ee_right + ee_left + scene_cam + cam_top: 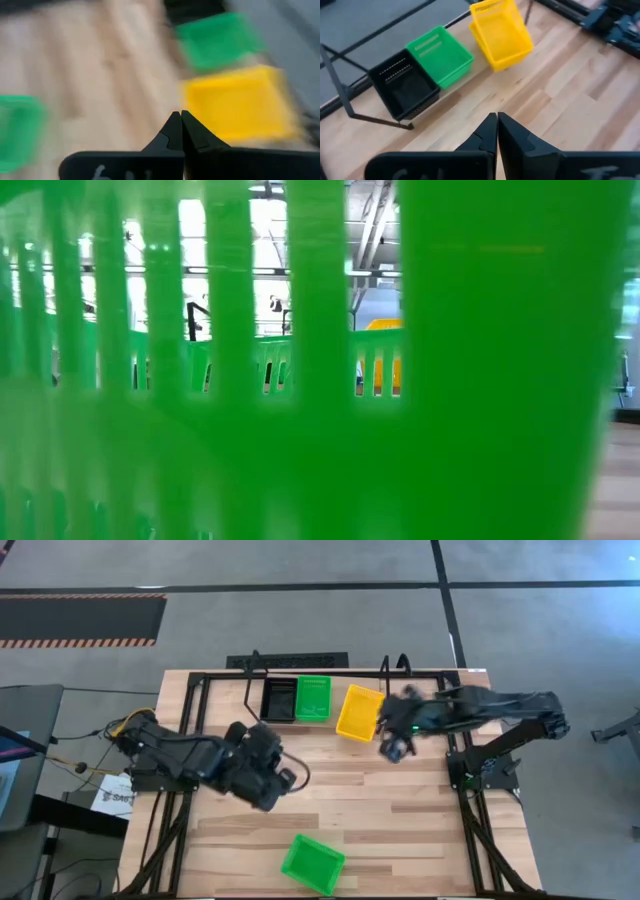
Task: Stack baskets on shelf by color
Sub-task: Stack the yellow bin on top of the yellow bin
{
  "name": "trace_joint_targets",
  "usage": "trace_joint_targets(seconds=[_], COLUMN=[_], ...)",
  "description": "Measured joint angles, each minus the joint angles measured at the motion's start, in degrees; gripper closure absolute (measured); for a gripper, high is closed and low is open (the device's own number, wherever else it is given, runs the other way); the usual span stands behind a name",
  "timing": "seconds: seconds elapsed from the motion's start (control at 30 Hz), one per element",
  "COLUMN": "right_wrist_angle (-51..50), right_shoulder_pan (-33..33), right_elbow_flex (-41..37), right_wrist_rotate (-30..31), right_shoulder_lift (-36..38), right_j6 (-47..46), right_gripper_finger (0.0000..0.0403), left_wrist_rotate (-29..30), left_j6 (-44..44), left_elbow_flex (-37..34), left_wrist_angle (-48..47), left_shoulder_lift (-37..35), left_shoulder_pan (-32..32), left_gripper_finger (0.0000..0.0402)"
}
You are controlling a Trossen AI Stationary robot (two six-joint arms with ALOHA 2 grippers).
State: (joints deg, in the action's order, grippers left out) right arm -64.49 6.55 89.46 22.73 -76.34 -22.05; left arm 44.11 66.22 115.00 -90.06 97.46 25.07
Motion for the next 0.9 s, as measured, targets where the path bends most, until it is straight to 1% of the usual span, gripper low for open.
trace_joint_targets(seconds=[0.1, 0.17, 0.2, 0.27, 0.3, 0.4, 0.47, 0.57, 0.73, 0.9], right_wrist_angle=[15.5, 22.3, 23.1, 21.8, 20.7, 16.2, 15.5, 17.1, 18.7, 18.3], right_shoulder_pan=[-1.6, -1.8, -1.8, -1.8, -1.8, -3.5, -5.5, -8.8, -15.0, -20.1], right_elbow_flex=[-8.3, -12.6, -14.1, -15.7, -15.8, -15.3, -14.3, -12.7, -11.8, -11.9], right_wrist_rotate=[-10.5, -14.1, -14.7, -14.5, -13.4, -8.0, -5.1, -3.0, -3.2, -8.2], right_shoulder_lift=[0.0, -1.2, -1.9, -3.2, -3.8, -5.2, -5.7, -5.6, -5.7, -8.8], right_j6=[0.9, -0.2, -1.2, -2.4, -3.3, -4.4, -4.5, -3.8, -3.1, -2.4], right_gripper_finger=[0.0402, 0.0402, 0.0402, 0.0402, 0.0402, 0.0402, 0.0402, 0.0403, 0.0403, 0.0403], left_wrist_rotate=[2.7, 3.7, 3.6, 3.0, 2.7, 2.8, 3.6, 5.7, 6.7, 6.7], left_j6=[-1.0, -2.9, -3.7, -4.3, -4.4, -5.1, -5.6, -7.4, -8.6, -8.5], left_elbow_flex=[0.0, 0.0, 0.0, 0.0, 0.0, 0.0, 0.0, 0.0, 0.0, 0.0], left_wrist_angle=[0.0, 0.0, 0.0, 0.0, 0.0, 0.0, 0.0, 0.0, 0.1, 0.0], left_shoulder_lift=[-0.5, -0.7, -0.7, -0.8, -0.8, -1.2, -1.3, -1.3, -1.3, -1.3], left_shoulder_pan=[2.7, 4.4, 5.0, 6.0, 6.5, 7.8, 8.6, 9.8, 11.5, 13.3], left_gripper_finger=[0.0401, 0.0401, 0.0401, 0.0401, 0.0401, 0.0401, 0.0401, 0.0401, 0.0401, 0.0401])
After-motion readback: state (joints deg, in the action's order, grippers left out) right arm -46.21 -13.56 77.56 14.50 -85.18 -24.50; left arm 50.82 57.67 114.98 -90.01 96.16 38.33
